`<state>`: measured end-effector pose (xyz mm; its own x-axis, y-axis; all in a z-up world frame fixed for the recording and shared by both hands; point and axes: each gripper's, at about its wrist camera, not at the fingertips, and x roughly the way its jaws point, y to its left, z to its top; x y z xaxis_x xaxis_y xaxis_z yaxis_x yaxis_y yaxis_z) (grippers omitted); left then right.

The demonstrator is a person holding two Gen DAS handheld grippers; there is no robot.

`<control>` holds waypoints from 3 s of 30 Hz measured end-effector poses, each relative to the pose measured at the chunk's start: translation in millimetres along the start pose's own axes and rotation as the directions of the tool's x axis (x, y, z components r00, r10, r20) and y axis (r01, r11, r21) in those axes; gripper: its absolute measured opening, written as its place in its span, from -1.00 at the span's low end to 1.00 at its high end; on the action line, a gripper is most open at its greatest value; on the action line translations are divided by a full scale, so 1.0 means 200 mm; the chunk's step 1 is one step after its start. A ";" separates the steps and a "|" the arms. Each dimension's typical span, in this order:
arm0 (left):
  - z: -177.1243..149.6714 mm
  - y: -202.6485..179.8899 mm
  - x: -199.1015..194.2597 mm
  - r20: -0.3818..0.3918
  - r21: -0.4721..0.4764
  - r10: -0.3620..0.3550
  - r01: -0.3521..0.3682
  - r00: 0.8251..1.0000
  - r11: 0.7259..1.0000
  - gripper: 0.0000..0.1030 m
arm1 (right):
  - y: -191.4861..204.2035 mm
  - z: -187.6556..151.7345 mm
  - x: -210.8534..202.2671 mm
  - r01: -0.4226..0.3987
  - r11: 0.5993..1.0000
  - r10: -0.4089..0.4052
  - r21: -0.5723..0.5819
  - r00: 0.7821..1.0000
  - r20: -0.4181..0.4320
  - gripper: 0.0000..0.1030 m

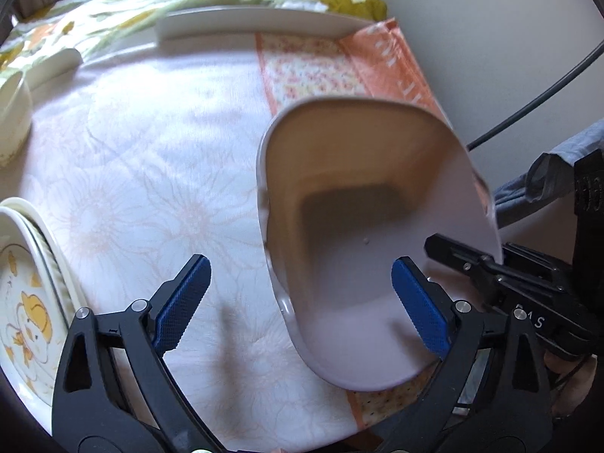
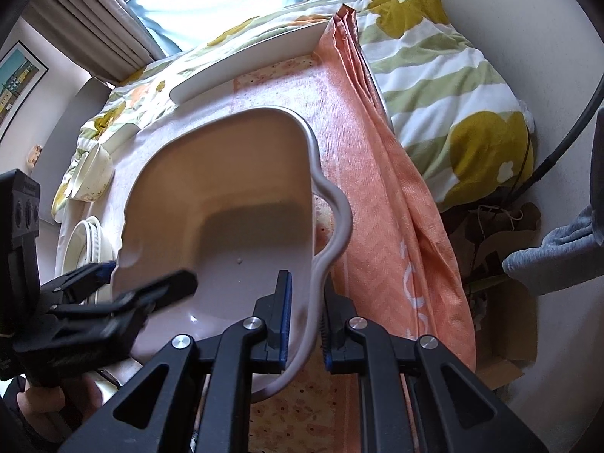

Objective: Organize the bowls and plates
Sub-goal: 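Lift the mauve dish with both grippers and carry it over the orange runner, then lower the mauve dish onto the runner, open both grippers and withdraw, then grasp the rim of the cream bowl with both grippers, then carry the cream bowl with both grippers and lower it into the mauve dish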

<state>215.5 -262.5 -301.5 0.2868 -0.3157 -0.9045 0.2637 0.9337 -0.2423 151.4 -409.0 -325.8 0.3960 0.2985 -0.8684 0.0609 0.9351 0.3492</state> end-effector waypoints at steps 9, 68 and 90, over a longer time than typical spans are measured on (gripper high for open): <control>-0.02 0.02 -0.17 0.010 -0.002 0.000 0.000 1.000 1.000 0.88 | -0.05 -0.02 -0.17 -0.018 0.997 0.012 0.078 0.997 0.079 0.87; 0.45 2.02 -0.33 0.040 -0.333 -0.101 0.109 0.994 0.937 -0.62 | 1.78 0.74 0.89 -0.046 0.984 0.013 -0.172 0.981 -0.192 -0.73; 0.39 1.53 -0.79 0.140 -0.211 -0.046 0.075 0.989 0.975 -0.62 | 1.65 0.62 0.25 -0.078 0.985 0.074 -0.151 0.997 -0.034 -0.73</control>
<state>323.3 59.4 -204.5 0.4002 -0.3792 -0.8343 0.0845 0.9218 -0.3784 305.6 -108.4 -210.4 0.3679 0.3728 -0.8519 -0.1096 0.9271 0.3584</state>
